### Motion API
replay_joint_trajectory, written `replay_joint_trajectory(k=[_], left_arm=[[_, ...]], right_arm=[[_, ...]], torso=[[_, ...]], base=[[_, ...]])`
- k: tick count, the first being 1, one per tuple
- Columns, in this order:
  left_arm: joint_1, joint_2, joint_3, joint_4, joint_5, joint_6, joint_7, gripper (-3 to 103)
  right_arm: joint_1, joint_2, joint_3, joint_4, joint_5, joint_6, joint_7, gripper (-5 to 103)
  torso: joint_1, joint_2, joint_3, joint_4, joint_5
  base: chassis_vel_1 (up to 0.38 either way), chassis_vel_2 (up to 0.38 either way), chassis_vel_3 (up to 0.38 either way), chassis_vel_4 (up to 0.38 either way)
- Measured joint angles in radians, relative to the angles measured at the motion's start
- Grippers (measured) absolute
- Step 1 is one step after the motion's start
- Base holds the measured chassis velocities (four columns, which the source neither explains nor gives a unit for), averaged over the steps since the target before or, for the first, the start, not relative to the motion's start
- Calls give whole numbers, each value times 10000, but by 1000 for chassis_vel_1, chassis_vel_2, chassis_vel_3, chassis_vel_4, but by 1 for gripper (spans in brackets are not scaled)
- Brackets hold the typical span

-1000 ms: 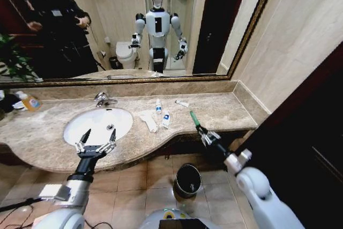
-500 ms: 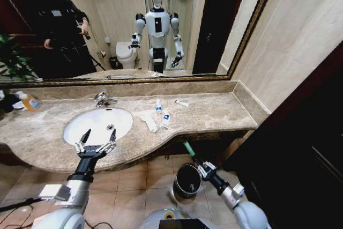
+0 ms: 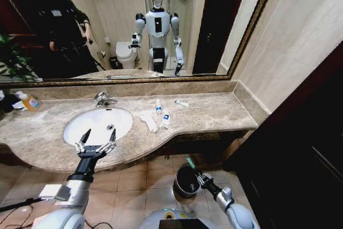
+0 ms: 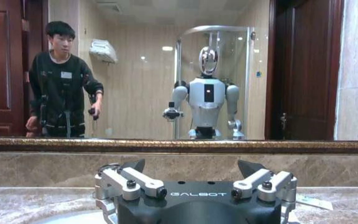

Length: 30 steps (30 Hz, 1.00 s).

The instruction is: Pick up the trash from the sink and place it in the trash bin.

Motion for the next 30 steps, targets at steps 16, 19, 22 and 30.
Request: replay_joint_trajectory(k=[16, 19, 22, 30], left_arm=[[0, 0, 0, 0, 0, 0, 0, 100], [0, 0, 0, 0, 0, 0, 0, 100], [0, 0, 0, -1, 0, 0, 0, 100], [0, 0, 0, 0, 0, 0, 0, 100]], right_arm=[[1991, 168, -399, -4015, -521, 477, 799, 19], [2251, 159, -401, -4515, -511, 671, 804, 19], [2337, 140, -405, -4602, -322, 686, 767, 19], [2303, 193, -484, -4536, -348, 526, 691, 27]], torso=[[0, 0, 0, 0, 1], [0, 0, 0, 1, 1], [0, 0, 0, 1, -2], [0, 0, 0, 1, 1]], base=[[0, 0, 0, 0], [0, 0, 0, 0], [0, 0, 0, 0], [0, 0, 0, 0]])
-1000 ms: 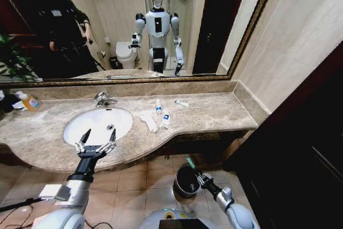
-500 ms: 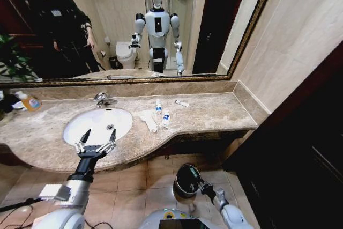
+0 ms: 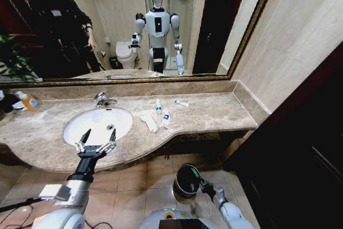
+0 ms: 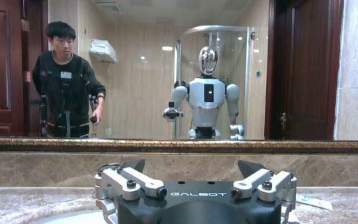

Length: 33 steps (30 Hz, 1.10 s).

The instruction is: Pick up the trash from the sink and place it in the trash bin.

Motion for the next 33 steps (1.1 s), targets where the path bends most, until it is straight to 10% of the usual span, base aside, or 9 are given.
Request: replay_joint_trajectory(k=[17, 33], left_arm=[[0, 0, 0, 0, 0, 0, 0, 100], [0, 0, 0, 0, 0, 0, 0, 100]], right_arm=[[-388, 329, -34, 470, 18, 299, 121, 92], [-179, 781, -107, 745, 1431, 18, 310, 100]], torso=[[0, 0, 0, -1, -4], [0, 0, 0, -1, -2]], base=[[0, 0, 0, 0], [0, 0, 0, 0]])
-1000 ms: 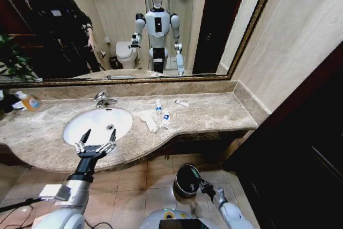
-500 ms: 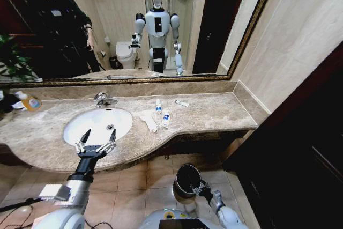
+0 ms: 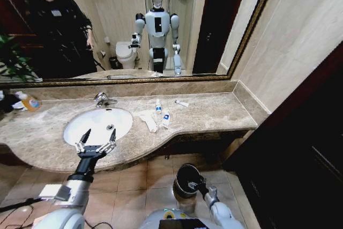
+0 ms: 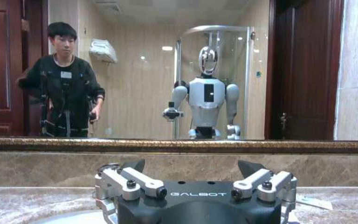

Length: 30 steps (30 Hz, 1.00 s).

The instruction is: Pick up the trash from the sink and place it in the trash bin.

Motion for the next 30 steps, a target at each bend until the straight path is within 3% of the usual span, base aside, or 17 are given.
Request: replay_joint_trajectory(k=[8, 13, 18, 24, 30], left_arm=[[0, 0, 0, 0, 0, 0, 0, 100], [0, 0, 0, 0, 0, 0, 0, 100], [0, 0, 0, 0, 0, 0, 0, 100], [0, 0, 0, 0, 0, -1, 0, 100], [0, 0, 0, 0, 0, -1, 0, 100]], right_arm=[[-795, -340, 170, 1417, 412, 14, 17, 100], [-1395, -494, 488, 2760, 509, 796, -100, 100], [-1859, -461, 674, 3945, 567, 834, 2, 100], [-2245, -251, 1047, 6304, 558, 233, 121, 100], [-2085, -656, 1292, 7976, 654, -527, 229, 100]], torso=[[0, 0, 0, 0, -1], [0, 0, 0, 0, 0], [0, 0, 0, 0, 2], [-1, 0, 0, 0, 0], [0, 0, 0, 0, 2]], base=[[0, 0, 0, 0], [0, 0, 0, 0], [0, 0, 0, 0], [0, 0, 0, 0], [0, 0, 0, 0]])
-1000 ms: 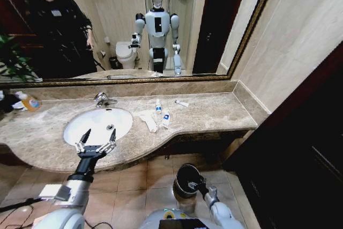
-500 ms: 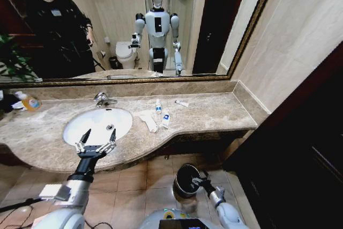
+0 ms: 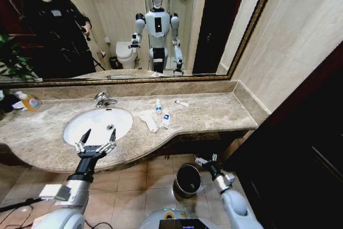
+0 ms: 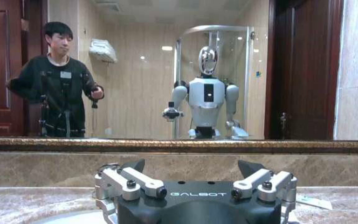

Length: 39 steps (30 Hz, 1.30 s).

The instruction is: Pick up the trash from the sink and place it in the trash bin.

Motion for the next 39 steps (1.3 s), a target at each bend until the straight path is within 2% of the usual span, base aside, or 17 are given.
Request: replay_joint_trajectory(k=[6, 7, 10, 11, 16, 17, 20, 21, 26, 29, 34, 36, 39], left_arm=[[0, 0, 0, 1, 0, 0, 0, 100], [0, 0, 0, 1, 0, 0, 0, 100], [0, 0, 0, 0, 0, 0, -1, 100], [0, 0, 0, 0, 0, 0, -1, 100], [0, 0, 0, 0, 0, 0, 0, 100], [0, 0, 0, 0, 0, 0, 0, 100], [0, 0, 0, 0, 0, 0, 0, 100], [0, 0, 0, 0, 0, 0, 0, 100], [0, -1, 0, 0, 0, 0, 0, 100], [0, 0, -1, 0, 0, 0, -1, 100], [0, 0, -1, 0, 0, 0, -1, 100], [0, 0, 0, 0, 0, 0, 0, 100], [0, 0, -1, 1, 0, 0, -1, 100]], right_arm=[[557, -736, -531, 1275, 214, -1025, 552, 100], [557, -736, -531, 1275, 214, -1025, 552, 100], [1378, -1495, -1051, 1124, 535, -1488, 552, 100], [1378, -1495, -1051, 1124, 535, -1488, 552, 100], [3399, -2708, -2131, -249, 1570, -1927, 376, 100], [3399, -2708, -2131, -249, 1570, -1927, 376, 100], [4774, -3119, -3128, -1457, 1959, -1983, 195, 100], [4774, -3119, -3128, -1457, 1959, -1983, 195, 100], [7110, -3406, -4717, -2568, 3202, -2823, -77, 100], [8026, -3410, -5239, -3117, 3442, -3107, -368, 100], [8966, -3239, -5749, -4055, 3593, -3291, -835, 100], [9860, -2871, -6108, -5253, 3573, -3305, -1376, 100], [10414, -2603, -6261, -6089, 3419, -3267, -1551, 100]], torso=[[0, 0, 0, 0, -2], [0, 0, 0, 0, -2], [0, 0, 0, 1, -2], [0, 0, 0, 1, -2], [1, 0, 1, -1, 1], [1, 0, 1, -1, 1], [2, -1, 2, 2, 3], [2, -1, 2, 2, 3], [1, -1, 1, 3, -4], [1, -1, 1, 4, -6], [2, -1, 1, 1, -2], [1, -1, 1, 1, -1], [1, -1, 1, 2, -2]], base=[[0, 0, 0, 0], [0, 0, 0, 0], [0, 0, 0, 0], [0, 0, 0, 0], [0, 0, 0, 0], [0, 0, 0, 0], [0, 0, 0, 0], [0, 0, 0, 0], [0, 0, 0, 0], [0, 0, 0, 0], [0, 0, 0, 0], [0, 0, 0, 0], [0, 0, 0, 0]])
